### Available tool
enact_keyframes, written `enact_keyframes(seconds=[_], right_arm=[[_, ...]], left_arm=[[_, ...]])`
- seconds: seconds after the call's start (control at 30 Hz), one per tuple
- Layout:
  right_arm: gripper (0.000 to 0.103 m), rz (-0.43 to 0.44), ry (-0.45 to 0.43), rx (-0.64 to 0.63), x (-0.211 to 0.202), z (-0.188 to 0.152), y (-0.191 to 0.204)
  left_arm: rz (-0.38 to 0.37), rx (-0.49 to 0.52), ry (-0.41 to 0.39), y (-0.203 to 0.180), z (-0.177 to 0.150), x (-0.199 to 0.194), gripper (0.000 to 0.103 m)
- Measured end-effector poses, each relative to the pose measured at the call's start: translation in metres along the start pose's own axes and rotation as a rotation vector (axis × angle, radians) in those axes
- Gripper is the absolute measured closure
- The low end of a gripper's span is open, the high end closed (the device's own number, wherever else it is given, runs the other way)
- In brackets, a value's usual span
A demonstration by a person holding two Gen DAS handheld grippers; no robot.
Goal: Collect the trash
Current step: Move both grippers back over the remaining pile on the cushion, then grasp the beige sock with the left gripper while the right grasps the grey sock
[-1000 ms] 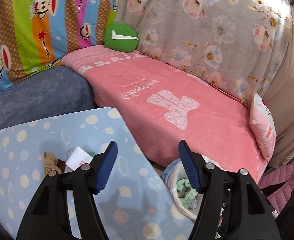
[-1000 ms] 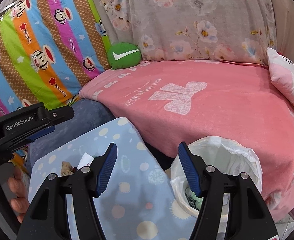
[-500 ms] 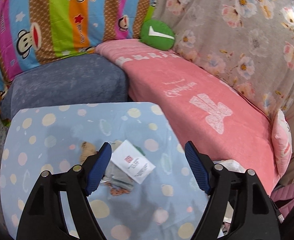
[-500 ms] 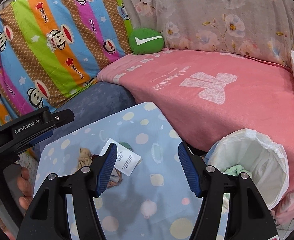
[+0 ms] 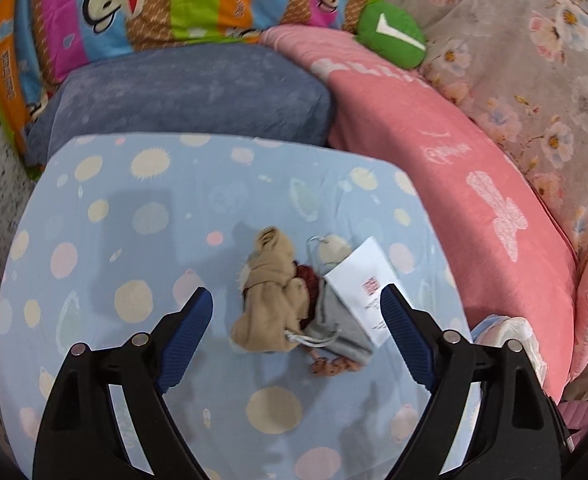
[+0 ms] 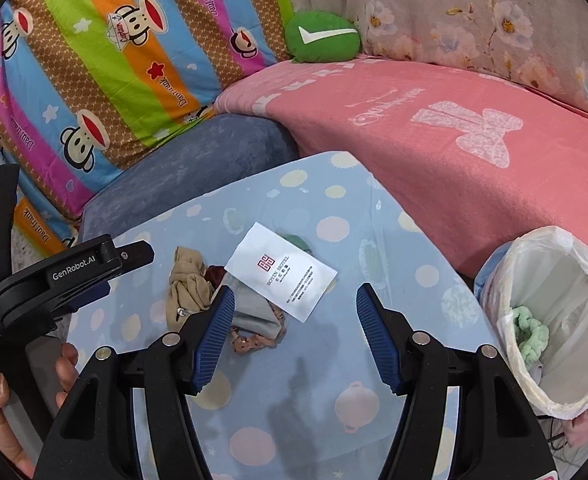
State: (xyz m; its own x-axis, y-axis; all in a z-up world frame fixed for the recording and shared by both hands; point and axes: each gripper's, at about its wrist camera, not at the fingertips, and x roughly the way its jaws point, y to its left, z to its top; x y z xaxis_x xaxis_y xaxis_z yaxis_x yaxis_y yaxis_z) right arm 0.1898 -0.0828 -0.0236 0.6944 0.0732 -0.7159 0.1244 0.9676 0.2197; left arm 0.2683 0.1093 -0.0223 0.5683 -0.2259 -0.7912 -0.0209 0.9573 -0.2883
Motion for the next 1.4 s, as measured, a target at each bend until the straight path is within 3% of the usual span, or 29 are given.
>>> enact_keyframes(seconds=[0.2,0.43,0.47,0.53,0.6,0.8,0.87,0.93,1.4], right_arm=[[0.041,0.017,0.067,-0.021,0.037,-0.014,0.015],[0.043,0.027,0.140,-0.054,0.076,-0.029,0.027],[0.046,0.029,0.147,-0.057,0.080,-0.030,0.028],[0.049,0.031,0.164,-0.058,0.089,-0.031,0.028],[0.054,0.032,0.179,-0.060,0.098,-0.033,0.027],[0.078,0.037,0.210,-0.073,0.118,-0.034,0.027],[0.094,0.041,0.216,-0.073,0.121,-0.033,0.028],[0.101,0.052,0.208,-0.070,0.119,-0.031,0.028],[0.102,0.122,0.011,-0.096,0.035,0.028,0.039]], left_arm=[[-0.017,-0.030,0.084,0.023,-0.008,0.032,0.024],[-0.055,-0.051,0.155,0.032,-0.016,0.057,0.047],[-0.057,-0.051,0.162,0.032,-0.016,0.060,0.051],[-0.067,-0.045,0.180,0.033,-0.017,0.065,0.070],[-0.076,-0.048,0.190,0.035,-0.017,0.068,0.079],[-0.086,-0.024,0.184,0.035,-0.016,0.066,0.095],[-0.086,-0.022,0.177,0.036,-0.014,0.063,0.096],[-0.086,-0.022,0.166,0.036,-0.012,0.059,0.097],[-0.114,0.042,0.010,-0.001,0.018,-0.015,0.099]])
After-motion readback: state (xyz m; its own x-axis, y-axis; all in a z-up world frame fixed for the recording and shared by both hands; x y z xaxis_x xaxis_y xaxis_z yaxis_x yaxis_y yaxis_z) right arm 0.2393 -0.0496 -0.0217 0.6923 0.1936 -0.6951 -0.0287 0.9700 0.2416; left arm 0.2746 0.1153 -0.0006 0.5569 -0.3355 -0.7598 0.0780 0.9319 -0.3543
